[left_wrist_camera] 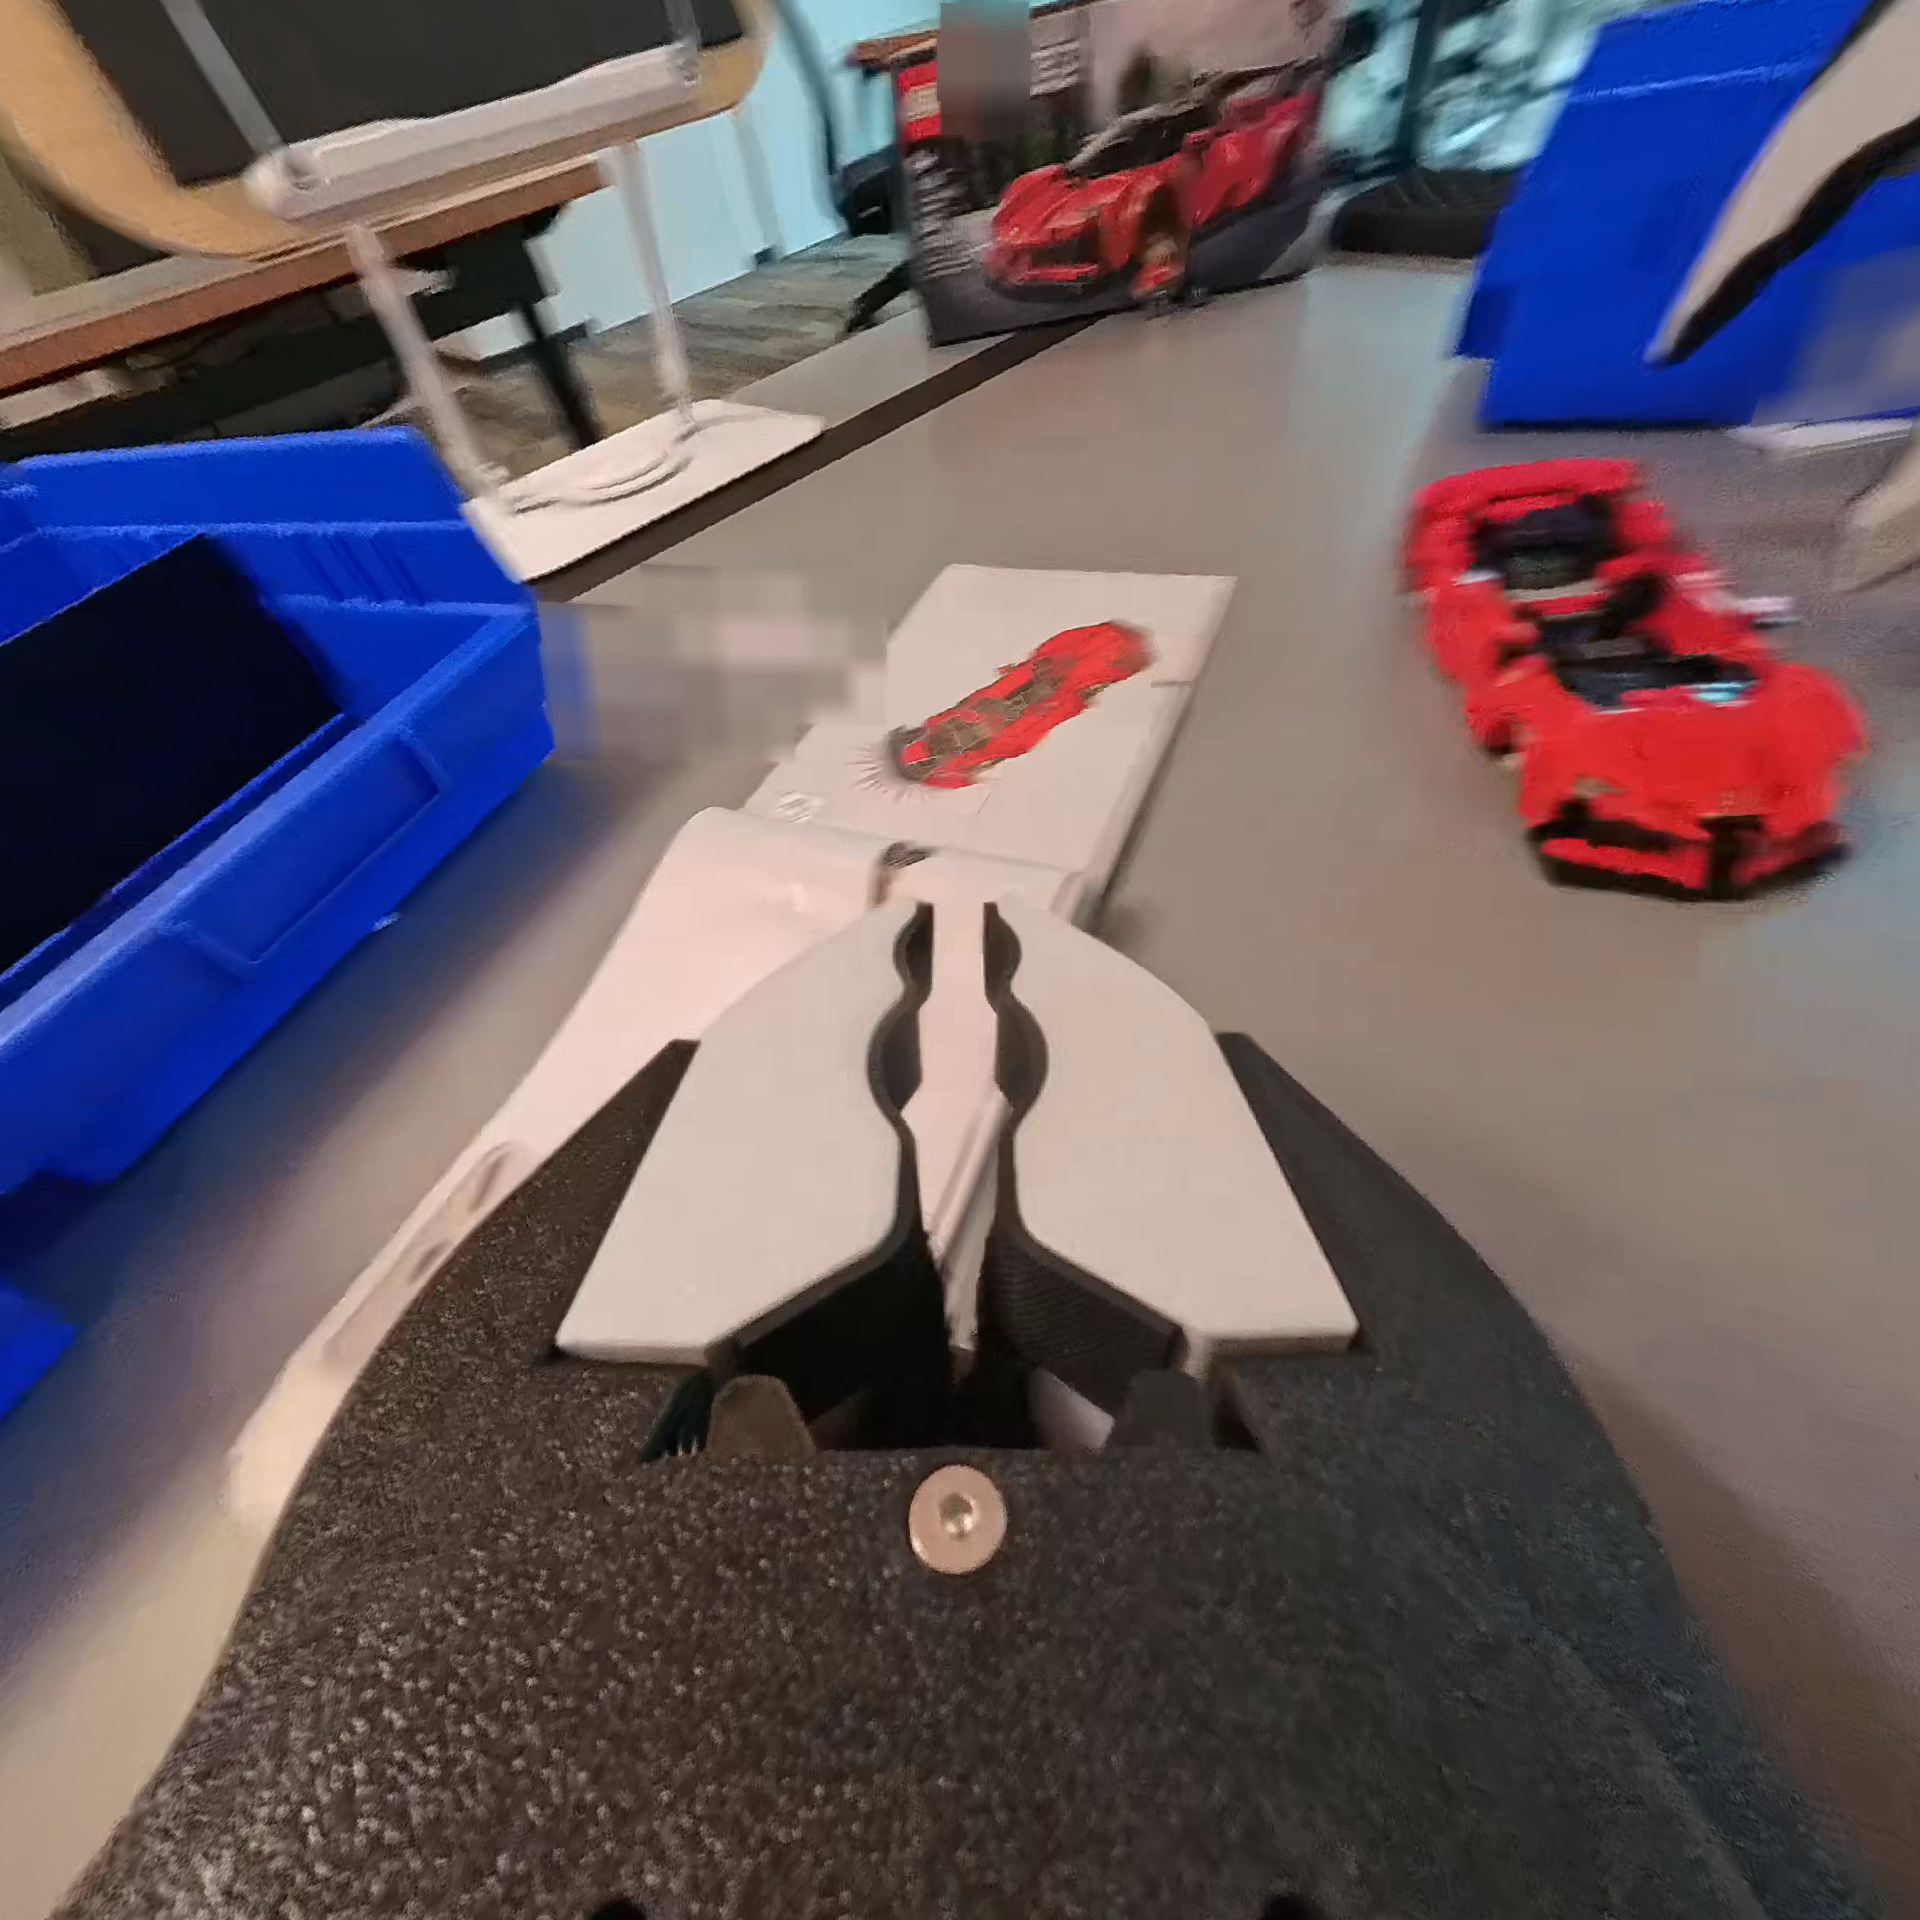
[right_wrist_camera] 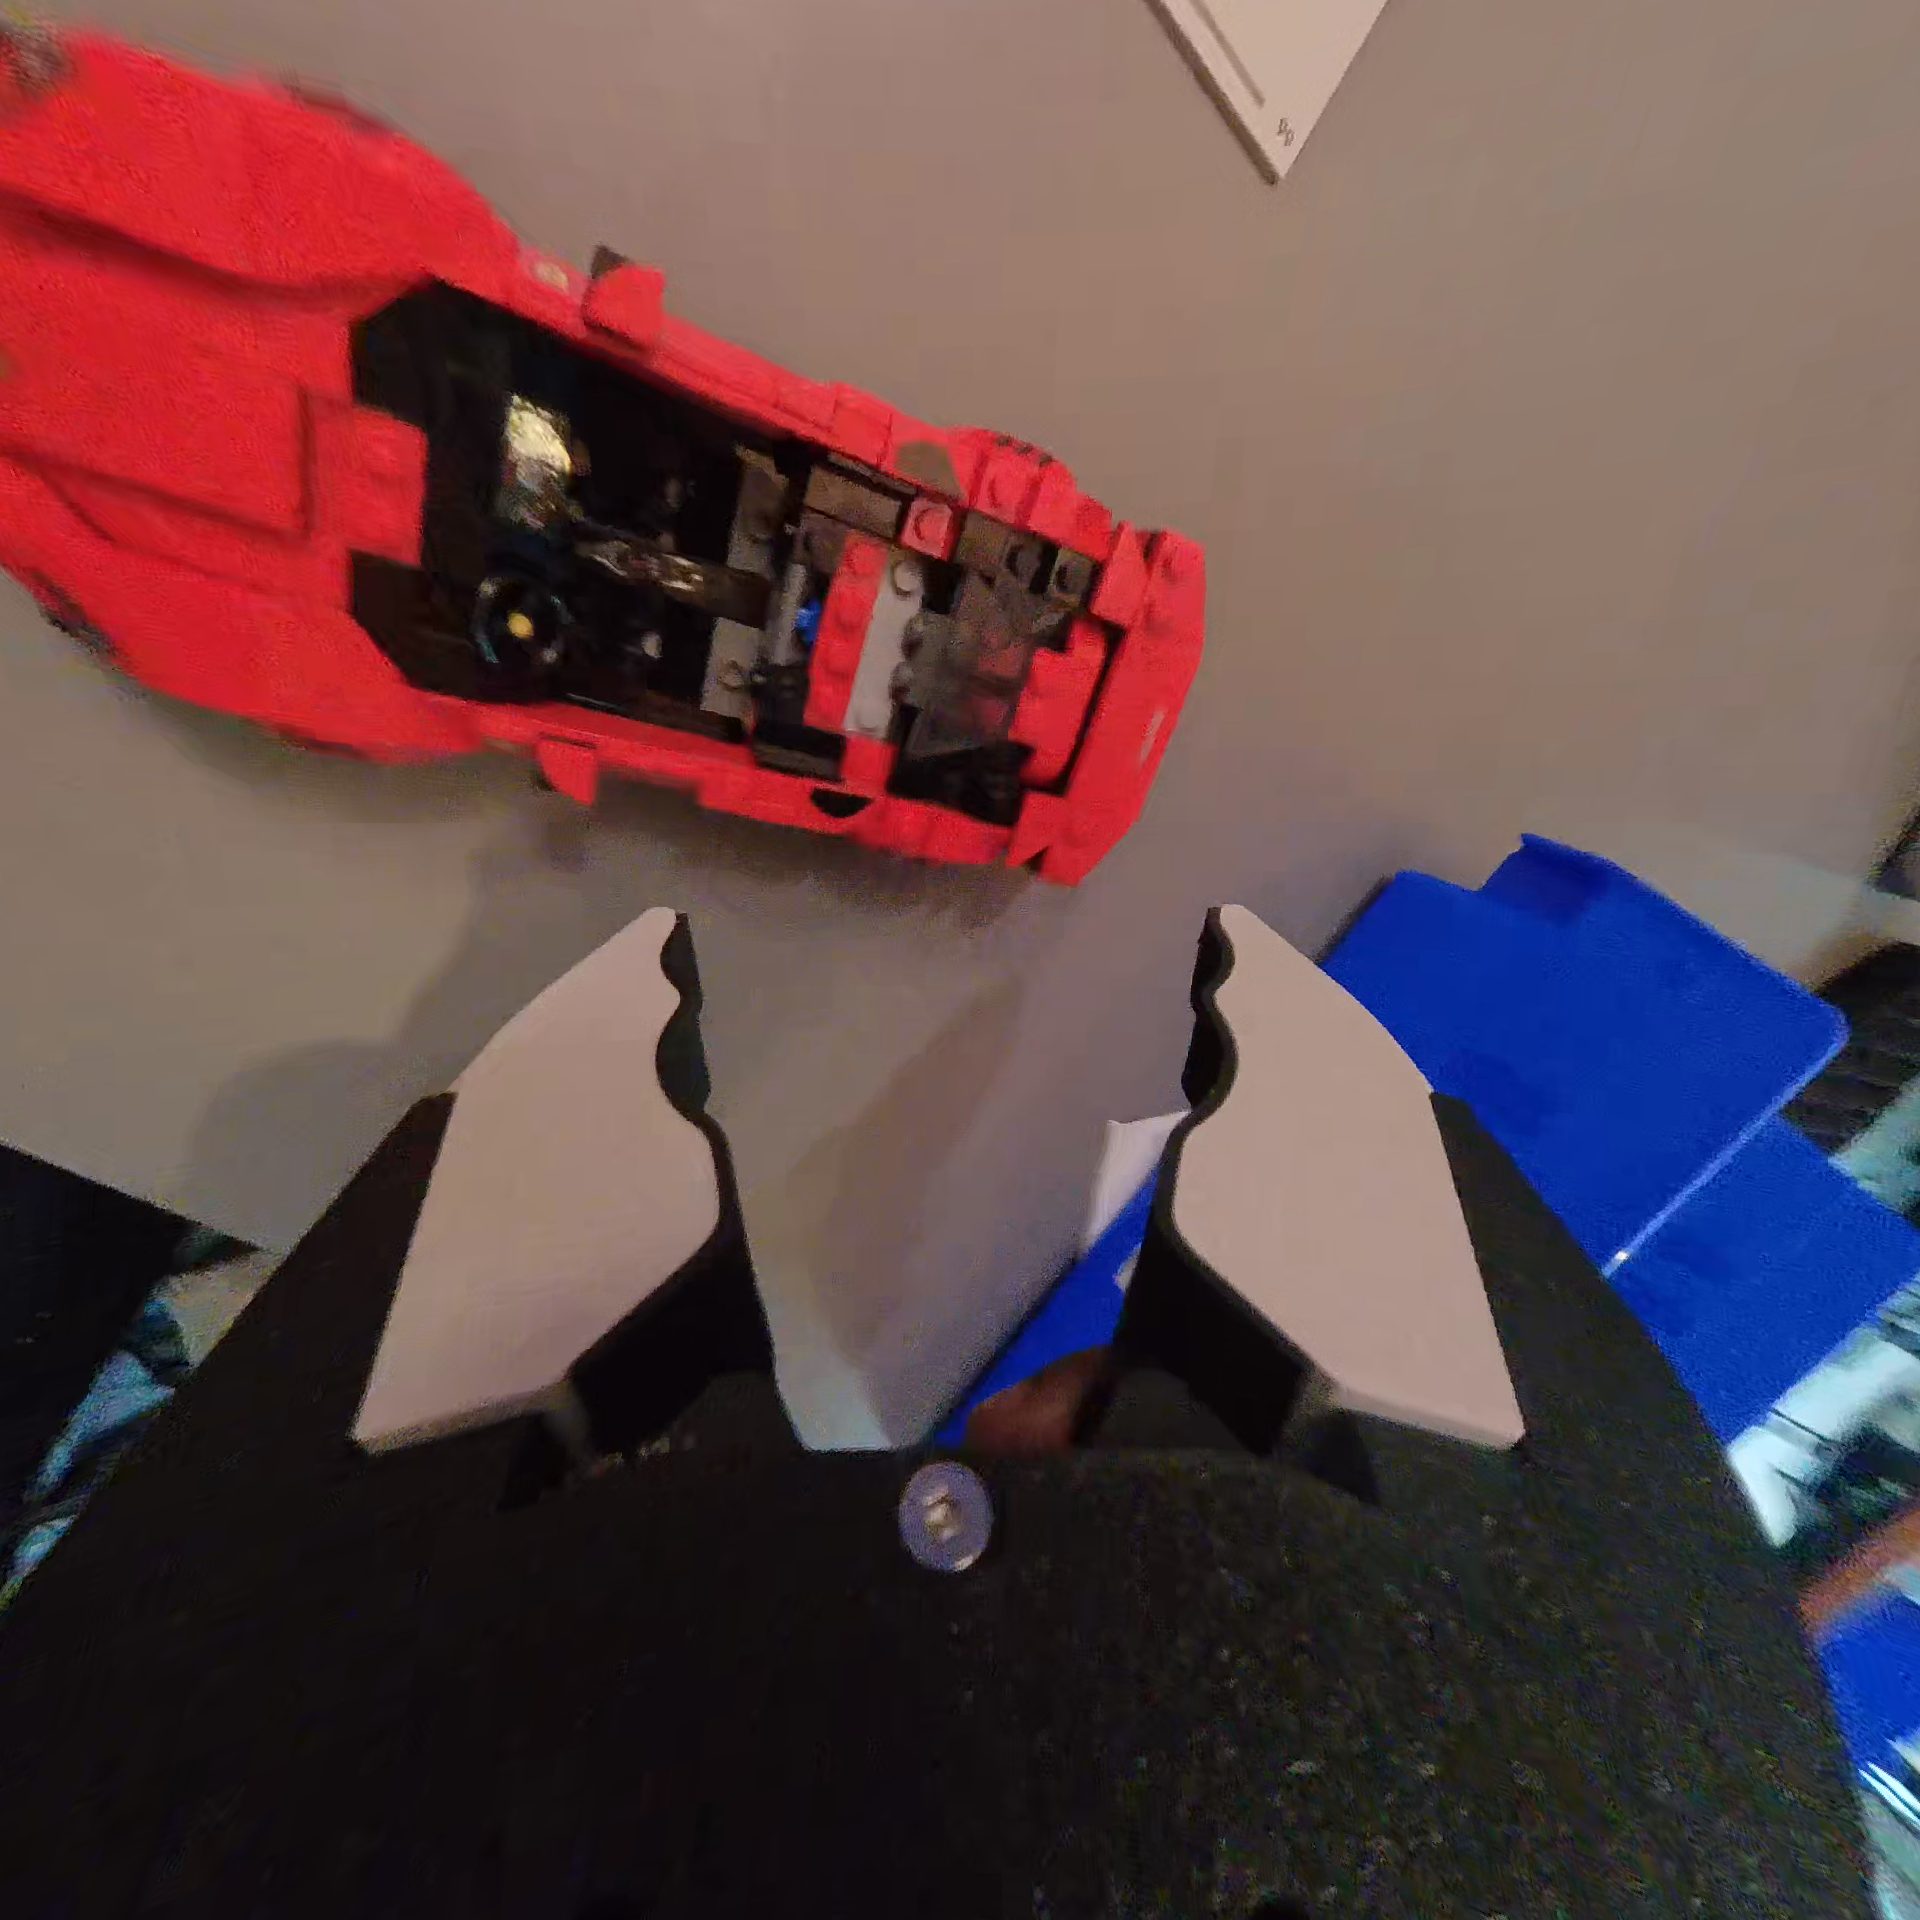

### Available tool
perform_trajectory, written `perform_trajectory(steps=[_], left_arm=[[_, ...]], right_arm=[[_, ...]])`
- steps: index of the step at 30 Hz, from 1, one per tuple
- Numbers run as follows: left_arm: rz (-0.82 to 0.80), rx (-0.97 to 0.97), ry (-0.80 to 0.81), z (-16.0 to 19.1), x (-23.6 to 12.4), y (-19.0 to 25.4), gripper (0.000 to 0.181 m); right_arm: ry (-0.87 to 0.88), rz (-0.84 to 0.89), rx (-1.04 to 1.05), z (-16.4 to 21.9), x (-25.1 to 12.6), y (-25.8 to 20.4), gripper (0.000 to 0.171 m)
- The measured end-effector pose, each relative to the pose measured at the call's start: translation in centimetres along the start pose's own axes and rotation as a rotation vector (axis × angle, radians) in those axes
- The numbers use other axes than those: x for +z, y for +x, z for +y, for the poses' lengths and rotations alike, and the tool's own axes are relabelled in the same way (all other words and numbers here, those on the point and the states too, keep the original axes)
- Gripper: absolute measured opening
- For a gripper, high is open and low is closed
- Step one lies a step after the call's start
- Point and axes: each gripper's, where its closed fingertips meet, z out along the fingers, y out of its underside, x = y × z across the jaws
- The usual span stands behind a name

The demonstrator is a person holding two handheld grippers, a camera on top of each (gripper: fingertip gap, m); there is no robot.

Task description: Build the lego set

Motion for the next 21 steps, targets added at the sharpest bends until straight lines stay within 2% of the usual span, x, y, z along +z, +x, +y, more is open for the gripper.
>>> perform_trajectory(steps=[1, 3, 5, 6, 8, 10, 12, 15, 19, 21], left_arm=[[0.081, -0.001, 0.025, -0.4, 0.0, 1.2, 0.008], [0.407, -0.043, 0.067, -1.7, -0.6, 5.9, 0.011], [0.731, -0.145, 0.025, -2.5, -1.9, 10.1, 0.028], [0.812, -0.181, -0.02, -2.5, -2.0, 11.3, 0.033], [0.848, -0.158, -0.117, -1.4, -1.0, 13.1, 0.036], [0.818, -0.11, -0.177, -0.6, 0.5, 14.7, 0.038], [0.83, -0.088, -0.205, -0.6, 1.2, 16.7, 0.042], [0.796, -0.041, -0.255, -0.3, 2.7, 18.6, 0.045], [0.773, -0.013, -0.359, 0.7, 4.3, 19.6, 0.04], [0.773, 0.001, -0.395, 0.9, 5.0, 19.5, 0.036]], right_arm=[[0.072, -0.056, 0.066, -0.3, -0.5, -0.8, 0.091], [0.237, -0.203, 0.243, -1.0, -1.8, -2.9, 0.094], [0.374, -0.364, 0.395, -1.5, -3.0, -5.5, 0.101], [0.412, -0.402, 0.437, -1.5, -3.1, -6.7, 0.1], [0.419, -0.368, 0.446, -0.7, -2.4, -8.6, 0.098], [0.44, -0.317, 0.414, -0.5, -1.3, -10.1, 0.095], [0.459, -0.235, 0.391, -0.2, -0.3, -9.9, 0.091], [0.526, -0.27, 0.374, -1.1, 0.1, -10.5, 0.081], [0.563, -0.222, 0.349, -1.7, 0.4, -9.6, 0.063], [0.569, -0.22, 0.372, -1.7, 0.6, -9.1, 0.063]])
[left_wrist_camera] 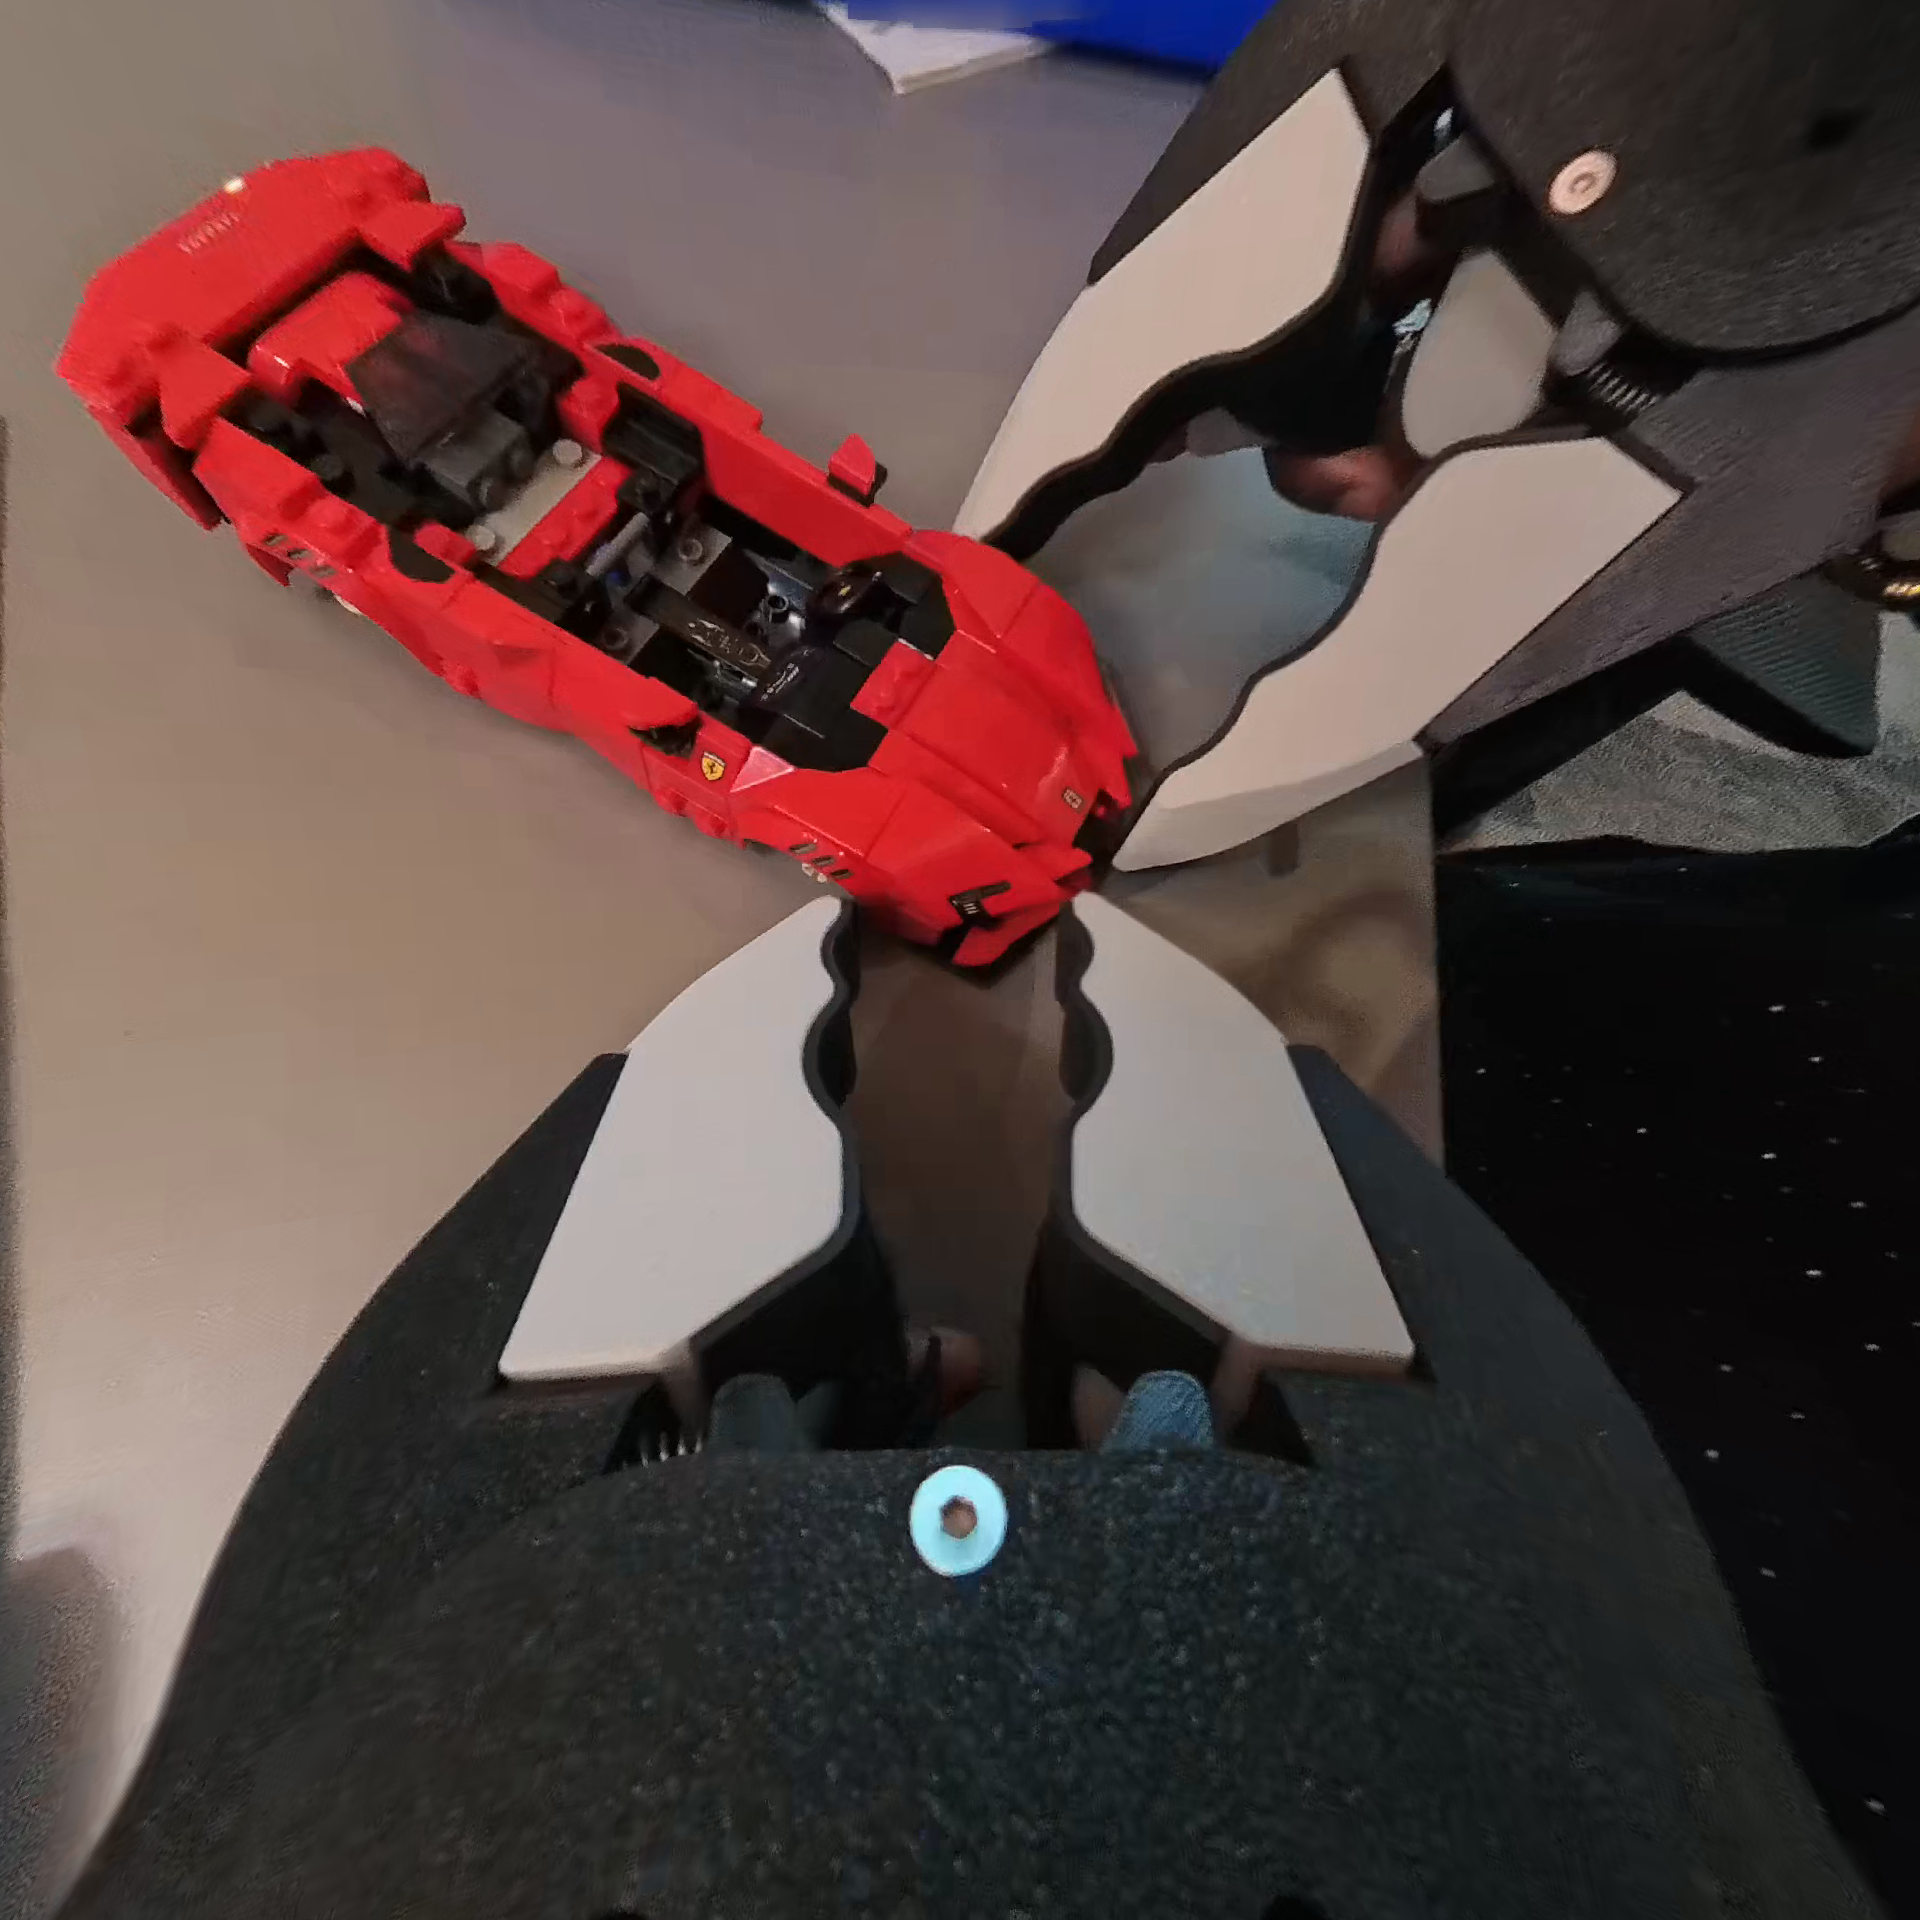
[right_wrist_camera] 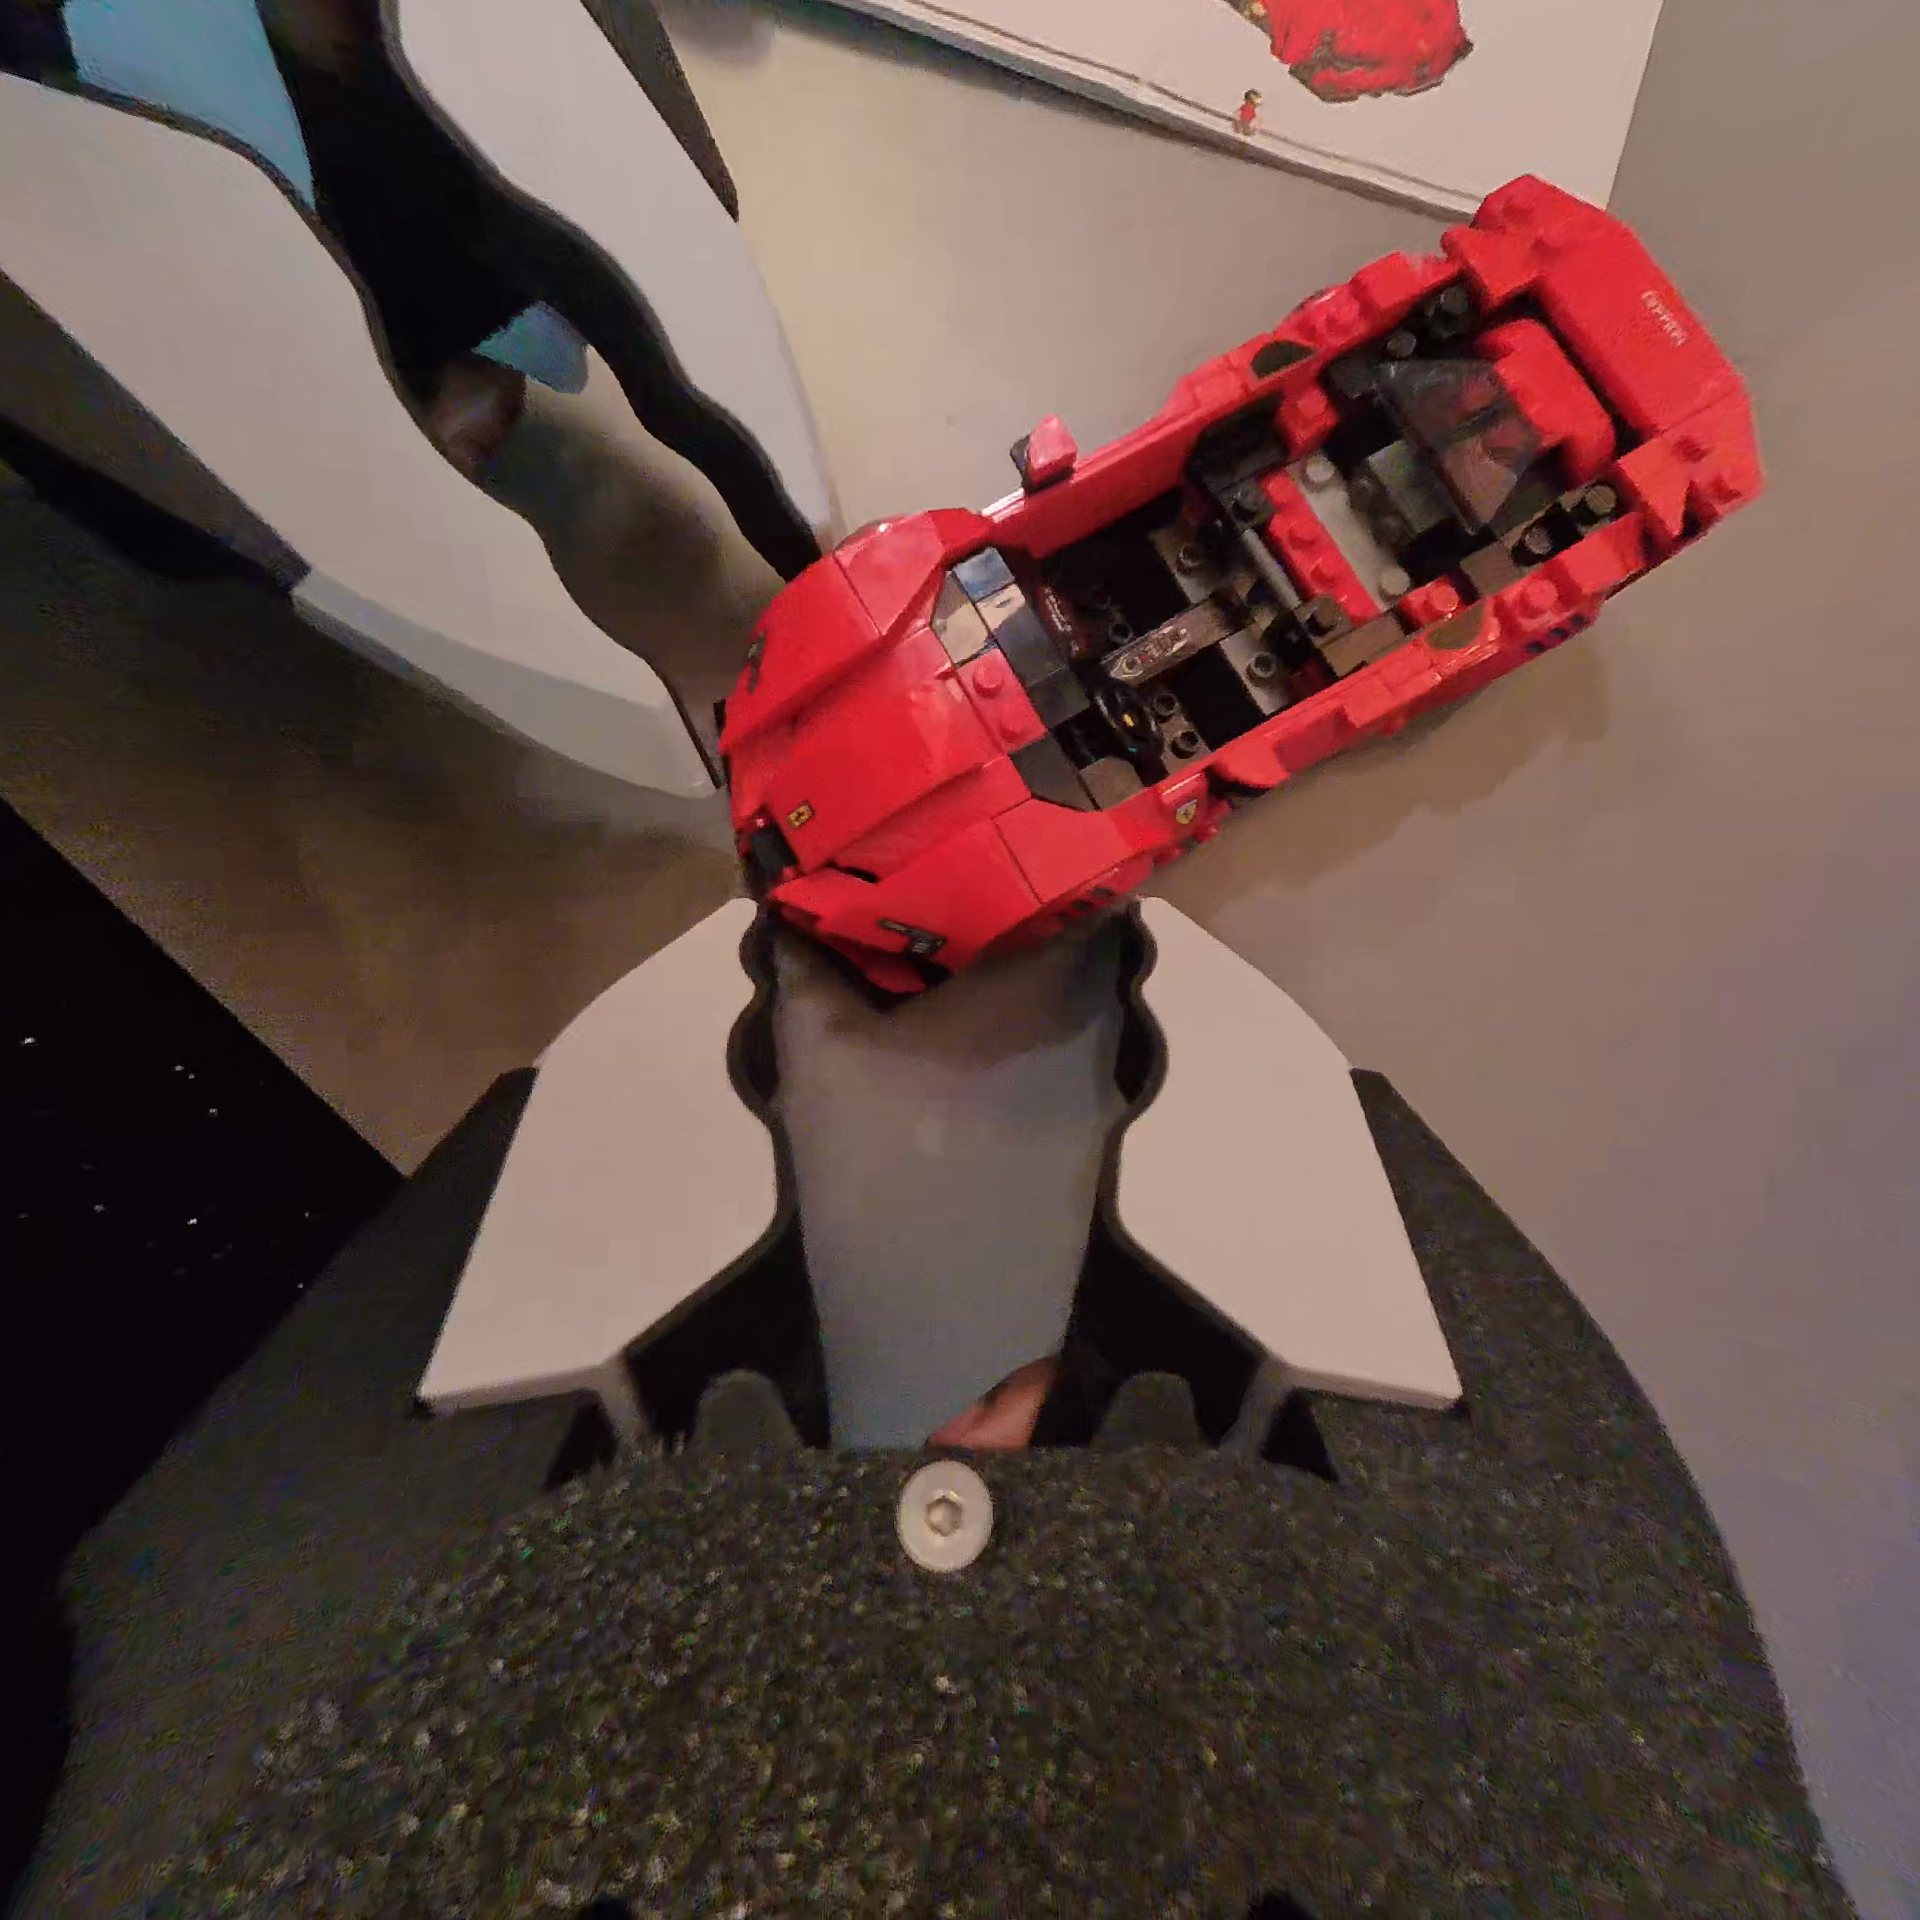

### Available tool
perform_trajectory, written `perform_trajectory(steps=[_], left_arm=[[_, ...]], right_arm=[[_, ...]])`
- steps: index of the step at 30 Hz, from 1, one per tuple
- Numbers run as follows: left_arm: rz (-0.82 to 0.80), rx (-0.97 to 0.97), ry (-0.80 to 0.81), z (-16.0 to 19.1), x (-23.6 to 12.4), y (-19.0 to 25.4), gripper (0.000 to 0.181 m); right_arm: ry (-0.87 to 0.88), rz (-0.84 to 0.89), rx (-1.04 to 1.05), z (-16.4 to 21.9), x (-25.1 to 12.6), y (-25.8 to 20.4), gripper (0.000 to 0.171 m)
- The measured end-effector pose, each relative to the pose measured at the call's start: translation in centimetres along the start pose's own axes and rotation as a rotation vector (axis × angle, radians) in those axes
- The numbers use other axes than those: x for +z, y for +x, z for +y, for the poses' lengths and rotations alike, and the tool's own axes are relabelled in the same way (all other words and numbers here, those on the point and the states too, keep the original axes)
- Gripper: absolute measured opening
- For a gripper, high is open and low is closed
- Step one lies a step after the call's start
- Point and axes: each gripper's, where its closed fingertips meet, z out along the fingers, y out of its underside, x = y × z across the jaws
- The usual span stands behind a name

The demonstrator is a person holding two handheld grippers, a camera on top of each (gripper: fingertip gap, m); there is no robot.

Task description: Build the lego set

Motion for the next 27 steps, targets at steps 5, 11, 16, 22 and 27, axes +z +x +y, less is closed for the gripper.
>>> perform_trajectory(steps=[5, 11, 16, 22, 27], left_arm=[[0.002, 0.018, -0.062, -0.8, 0.7, -1.6, 0.032], [-0.018, 0.047, -0.11, -2.9, 2.3, -4.5, 0.032], [-0.067, 0.043, -0.108, -4.8, 3.8, -7.5, 0.033], [-0.113, 0.052, -0.118, -6.5, 4.9, -10.7, 0.03], [-0.185, 0.039, -0.1, -8.1, 4.6, -13.0, 0.032]], right_arm=[[0.031, 0.027, 0.042, -0.5, 0.4, 1.4, 0.057], [0.04, 0.07, 0.077, -1.3, 1.0, 5.0, 0.056], [0.031, 0.113, 0.051, -2.4, 1.8, 9.0, 0.056], [0.028, 0.197, 0.002, -4.1, 2.9, 14.0, 0.053], [0.083, 0.24, 0.001, -6.5, 2.3, 16.4, 0.054]])
